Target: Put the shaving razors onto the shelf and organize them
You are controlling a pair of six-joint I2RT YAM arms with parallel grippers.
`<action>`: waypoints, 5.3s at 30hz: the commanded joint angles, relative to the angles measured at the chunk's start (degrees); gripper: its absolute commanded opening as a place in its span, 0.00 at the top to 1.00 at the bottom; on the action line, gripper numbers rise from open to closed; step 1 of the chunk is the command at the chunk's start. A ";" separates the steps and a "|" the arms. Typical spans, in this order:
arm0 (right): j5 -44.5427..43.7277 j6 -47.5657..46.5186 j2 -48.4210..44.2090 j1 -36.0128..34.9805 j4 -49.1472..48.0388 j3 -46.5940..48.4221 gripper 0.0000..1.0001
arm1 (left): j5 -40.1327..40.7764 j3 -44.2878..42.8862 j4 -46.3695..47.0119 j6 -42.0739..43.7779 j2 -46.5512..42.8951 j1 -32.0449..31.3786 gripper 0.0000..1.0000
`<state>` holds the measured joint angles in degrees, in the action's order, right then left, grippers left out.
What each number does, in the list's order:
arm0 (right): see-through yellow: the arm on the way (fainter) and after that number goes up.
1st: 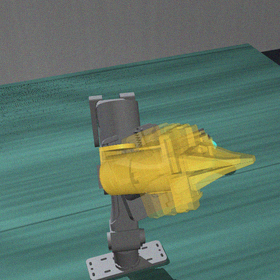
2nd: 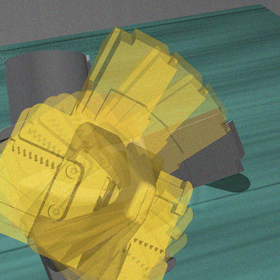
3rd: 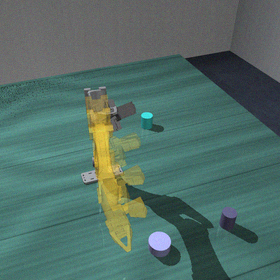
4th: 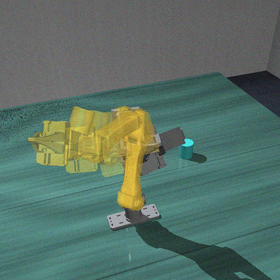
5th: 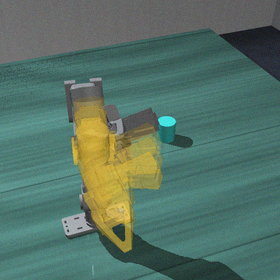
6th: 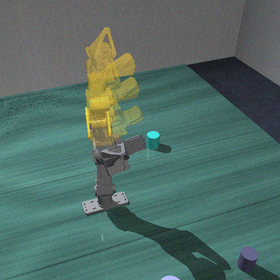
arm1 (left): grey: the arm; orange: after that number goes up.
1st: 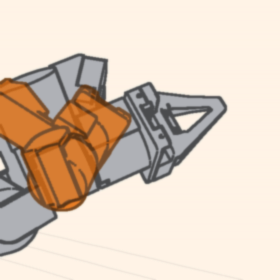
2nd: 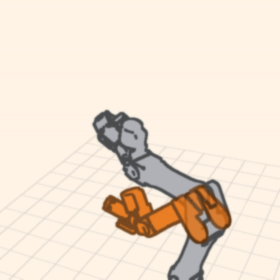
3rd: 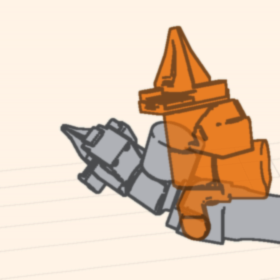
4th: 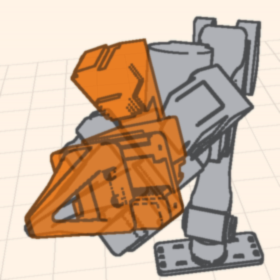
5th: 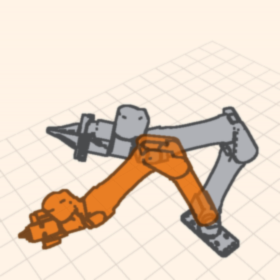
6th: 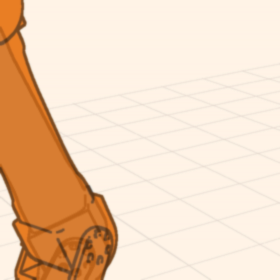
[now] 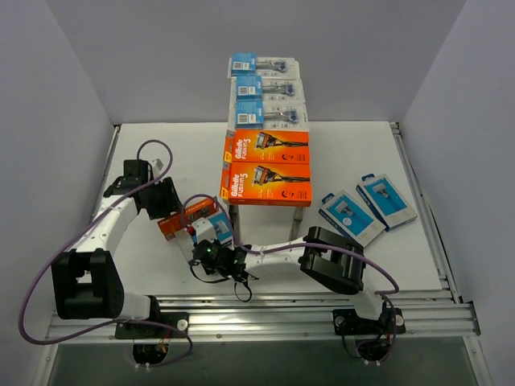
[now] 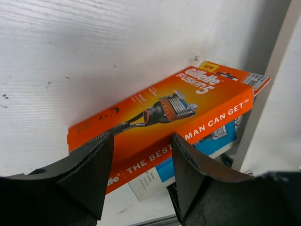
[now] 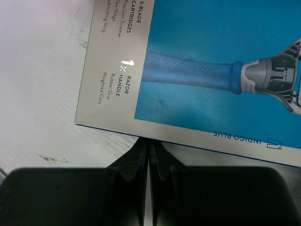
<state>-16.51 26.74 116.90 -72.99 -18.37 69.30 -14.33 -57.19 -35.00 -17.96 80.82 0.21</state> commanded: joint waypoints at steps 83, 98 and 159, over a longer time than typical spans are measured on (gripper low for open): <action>-0.89 -0.02 -7.13 -0.05 2.46 -5.49 0.37 | -7.29 34.69 29.19 -47.61 -22.63 20.01 0.06; -0.54 0.06 -7.04 -0.05 3.16 -5.58 0.35 | -8.96 37.68 39.31 -49.72 -17.36 20.27 0.06; -7.83 -0.11 -12.05 -7.69 17.49 3.91 0.34 | -16.78 14.39 30.08 -34.53 -18.51 29.24 0.98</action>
<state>-20.45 25.93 108.77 -78.87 -5.15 70.32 -26.24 -38.70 -7.57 -56.16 61.08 29.41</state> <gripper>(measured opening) 0.662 0.332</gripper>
